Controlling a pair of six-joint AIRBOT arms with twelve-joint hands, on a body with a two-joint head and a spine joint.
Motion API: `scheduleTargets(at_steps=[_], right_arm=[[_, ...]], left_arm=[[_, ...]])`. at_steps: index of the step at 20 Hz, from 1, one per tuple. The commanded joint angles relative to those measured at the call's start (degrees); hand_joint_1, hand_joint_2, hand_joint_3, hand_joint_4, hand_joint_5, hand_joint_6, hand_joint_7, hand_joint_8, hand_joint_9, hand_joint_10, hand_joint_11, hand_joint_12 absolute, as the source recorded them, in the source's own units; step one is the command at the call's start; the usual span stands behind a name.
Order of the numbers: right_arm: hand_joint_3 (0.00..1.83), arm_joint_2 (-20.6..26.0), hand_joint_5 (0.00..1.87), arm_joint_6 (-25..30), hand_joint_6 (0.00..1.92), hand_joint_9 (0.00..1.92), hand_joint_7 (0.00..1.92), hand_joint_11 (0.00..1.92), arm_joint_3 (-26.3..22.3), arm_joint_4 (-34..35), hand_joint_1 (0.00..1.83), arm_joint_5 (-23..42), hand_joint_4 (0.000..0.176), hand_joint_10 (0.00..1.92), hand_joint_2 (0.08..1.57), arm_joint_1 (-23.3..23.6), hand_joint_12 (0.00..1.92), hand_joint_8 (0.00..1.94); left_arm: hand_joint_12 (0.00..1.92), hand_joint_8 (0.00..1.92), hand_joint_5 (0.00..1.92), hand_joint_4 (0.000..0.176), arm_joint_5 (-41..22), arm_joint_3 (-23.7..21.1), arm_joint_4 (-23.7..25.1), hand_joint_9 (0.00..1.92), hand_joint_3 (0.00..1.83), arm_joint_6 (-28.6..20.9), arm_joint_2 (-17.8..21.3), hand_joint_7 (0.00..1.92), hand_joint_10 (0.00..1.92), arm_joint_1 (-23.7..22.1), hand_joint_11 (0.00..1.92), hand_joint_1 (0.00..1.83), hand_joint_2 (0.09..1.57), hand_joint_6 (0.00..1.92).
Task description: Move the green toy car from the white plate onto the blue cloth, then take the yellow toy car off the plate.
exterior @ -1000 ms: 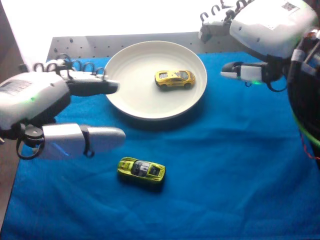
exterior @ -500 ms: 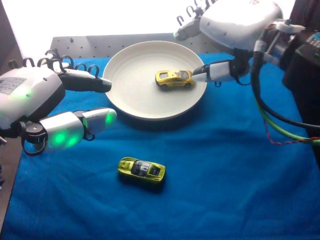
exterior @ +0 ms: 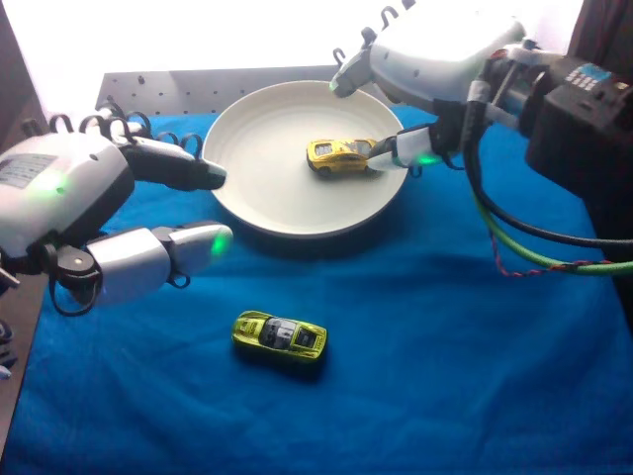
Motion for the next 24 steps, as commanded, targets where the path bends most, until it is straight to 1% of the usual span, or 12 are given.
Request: scheduleTargets(at_steps=[1,2,3,7,10,11,13,14,17,19,20,24], right_arm=[[0.0,-0.2,0.73,-0.1,0.0,0.54,0.61,0.42,0.5,-0.5,0.97,6.0,0.0,1.21,0.96,1.1,1.77,0.76],[0.0,-0.6,0.73,-0.1,0.0,0.52,0.64,0.35,1.1,-0.5,0.96,5.3,0.0,1.1,0.96,1.2,1.74,0.56],[0.0,-1.1,0.72,-0.1,0.0,0.46,0.64,0.31,1.8,-0.5,0.92,4.6,0.0,1.21,0.95,1.3,1.82,0.55],[0.0,-2.9,0.75,-0.1,0.0,0.4,0.48,0.4,3.9,-0.5,0.96,3.0,0.0,1.61,0.94,1.3,1.92,1.14],[0.0,-4.3,0.68,-0.1,0.0,0.46,0.61,0.23,5.2,-0.5,0.97,2.2,0.0,0.92,0.98,1.3,1.63,0.4],[0.0,-4.7,0.66,-0.1,0.0,0.47,0.66,0.24,5.6,-0.5,0.95,2.0,0.0,0.9,0.98,1.3,1.62,0.29],[0.0,-5.0,0.68,-0.1,0.0,0.51,0.76,0.34,5.9,-0.5,0.96,1.9,0.0,1.11,0.97,1.3,1.72,0.3],[0.0,-5.3,0.69,-0.1,0.0,0.49,0.71,0.37,6.3,-0.5,0.97,1.8,0.0,1.25,0.97,1.3,1.8,0.48],[0.0,-6.0,0.71,-0.1,0.0,0.49,0.68,0.28,7.3,-0.5,0.97,1.5,0.0,0.89,0.96,1.3,1.62,0.26],[0.0,-6.8,0.73,-0.1,0.0,0.5,0.76,0.31,8.4,-0.5,0.99,0.7,0.0,1.01,0.95,1.3,1.7,0.23],[0.0,-7.0,0.73,-0.1,0.0,0.52,0.78,0.32,8.7,-0.5,1.0,0.5,0.0,1.02,0.96,1.3,1.68,0.23],[0.0,-7.2,0.7,-0.1,0.0,0.49,0.76,0.23,9.9,-0.5,1.02,-0.7,0.0,0.91,0.98,1.3,1.66,0.14]], left_arm=[[1.68,0.13,0.81,0.048,-7.2,0.0,1.1,0.37,0.0,0.0,0.0,0.74,0.98,-0.4,0.13,0.42,1.18,0.02],[1.68,0.13,0.81,0.047,-7.2,0.0,1.1,0.39,0.0,0.0,-0.1,0.75,0.96,-0.4,0.15,0.43,1.19,0.02],[1.67,0.13,0.82,0.054,-7.3,0.0,1.1,0.39,0.0,0.0,-0.2,0.75,0.96,-0.4,0.14,0.43,1.18,0.02],[1.74,0.16,0.83,0.048,-7.5,0.1,1.1,0.38,0.0,0.0,-0.2,0.75,1.02,-0.4,0.11,0.46,1.19,0.02],[1.79,0.6,0.85,0.012,-7.5,0.2,1.1,0.36,0.0,0.0,-0.5,0.6,1.17,-0.4,0.12,0.51,1.19,0.01],[1.79,0.71,0.85,0.007,-7.5,0.2,1.0,0.38,0.0,0.0,-0.6,0.57,1.17,-0.4,0.15,0.51,1.19,0.01],[1.79,0.79,0.85,0.03,-7.5,0.2,1.0,0.38,0.0,0.0,-0.6,0.54,1.19,-0.4,0.16,0.51,1.18,0.01],[1.78,0.8,0.86,0.046,-7.7,0.2,1.0,0.38,0.0,0.0,-0.6,0.54,1.19,-0.4,0.16,0.51,1.18,0.01],[1.77,0.78,0.86,0.059,-7.9,0.2,1.0,0.36,0.0,0.0,-0.6,0.53,1.16,-0.4,0.12,0.5,1.18,0.01],[1.77,0.72,0.85,0.061,-8.2,0.1,1.1,0.36,0.0,0.0,-0.6,0.54,1.15,-0.4,0.09,0.48,1.19,0.01],[1.74,0.67,0.85,0.04,-8.3,0.1,1.1,0.38,0.0,0.0,-0.6,0.57,1.11,-0.4,0.11,0.49,1.2,0.01],[1.64,0.54,0.87,0.066,-8.5,0.0,1.1,0.43,0.0,-0.1,-0.6,0.62,0.97,-0.4,0.16,0.48,1.2,0.01]])
